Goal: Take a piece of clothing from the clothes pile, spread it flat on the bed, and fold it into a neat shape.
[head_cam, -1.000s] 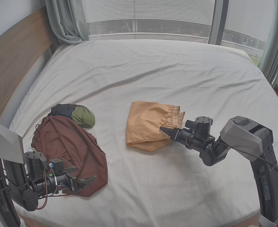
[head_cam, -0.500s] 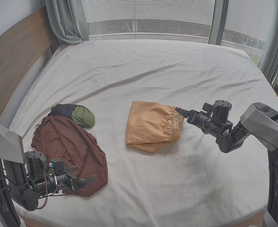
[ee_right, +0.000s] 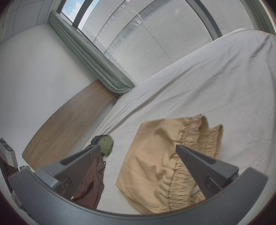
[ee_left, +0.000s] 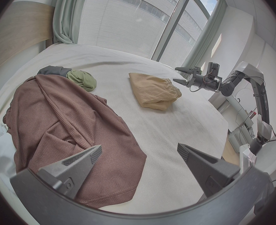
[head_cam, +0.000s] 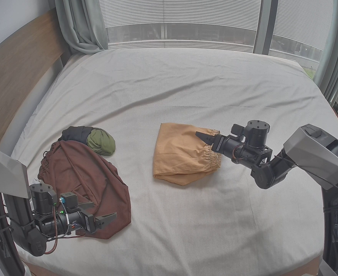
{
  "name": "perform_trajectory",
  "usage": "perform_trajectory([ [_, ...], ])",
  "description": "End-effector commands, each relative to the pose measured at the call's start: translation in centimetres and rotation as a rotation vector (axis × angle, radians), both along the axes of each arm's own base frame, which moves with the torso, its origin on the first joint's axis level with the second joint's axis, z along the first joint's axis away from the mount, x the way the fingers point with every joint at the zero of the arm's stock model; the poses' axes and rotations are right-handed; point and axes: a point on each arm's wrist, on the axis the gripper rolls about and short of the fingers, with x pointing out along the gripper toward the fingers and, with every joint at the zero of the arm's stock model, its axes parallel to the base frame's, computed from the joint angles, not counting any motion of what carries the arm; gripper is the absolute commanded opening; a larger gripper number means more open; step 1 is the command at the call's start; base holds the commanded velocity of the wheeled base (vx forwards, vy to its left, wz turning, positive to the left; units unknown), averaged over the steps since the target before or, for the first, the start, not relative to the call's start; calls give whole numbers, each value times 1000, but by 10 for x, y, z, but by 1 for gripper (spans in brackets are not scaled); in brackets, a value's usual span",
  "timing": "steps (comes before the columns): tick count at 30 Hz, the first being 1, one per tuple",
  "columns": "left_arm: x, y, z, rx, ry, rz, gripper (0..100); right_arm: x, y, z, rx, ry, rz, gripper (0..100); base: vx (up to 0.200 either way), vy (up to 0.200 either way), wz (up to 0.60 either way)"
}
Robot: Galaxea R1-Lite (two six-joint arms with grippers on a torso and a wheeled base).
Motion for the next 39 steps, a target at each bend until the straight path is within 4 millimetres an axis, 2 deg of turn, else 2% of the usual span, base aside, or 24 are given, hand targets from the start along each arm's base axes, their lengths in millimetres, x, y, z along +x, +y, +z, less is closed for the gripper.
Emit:
perform_trajectory([
  [1,0,0,0,-1,-2,2,100,1,10,-17,-12,28,20,100,0,0,0],
  [3,0,0,1,-1,-4,2,100,2,12,-30,-23,49,22,100,0,0,0],
  [12,0,1,1,-1,-4,3,100,7,9,-63,-63,91,15,100,0,0,0],
  [18,0,1,0,-1,-2,3,100,9,9,-71,-75,86,-18,100,0,0,0],
  [32,0,1,0,-1,-2,5,100,8,7,-67,-75,82,-27,100,0,0,0],
  [34,5,6,6,-5,-39,28,100,3,6,-60,-84,73,-38,100,0,0,0],
  [37,11,12,17,-18,-97,44,100,-11,3,-17,-67,3,-40,100,0,0,0],
  [38,11,12,17,-20,-100,41,100,-12,2,-13,-64,-4,-40,100,0,0,0],
  [39,11,10,25,-38,-129,11,100,-23,-1,13,-51,-37,-41,100,0,0,0],
])
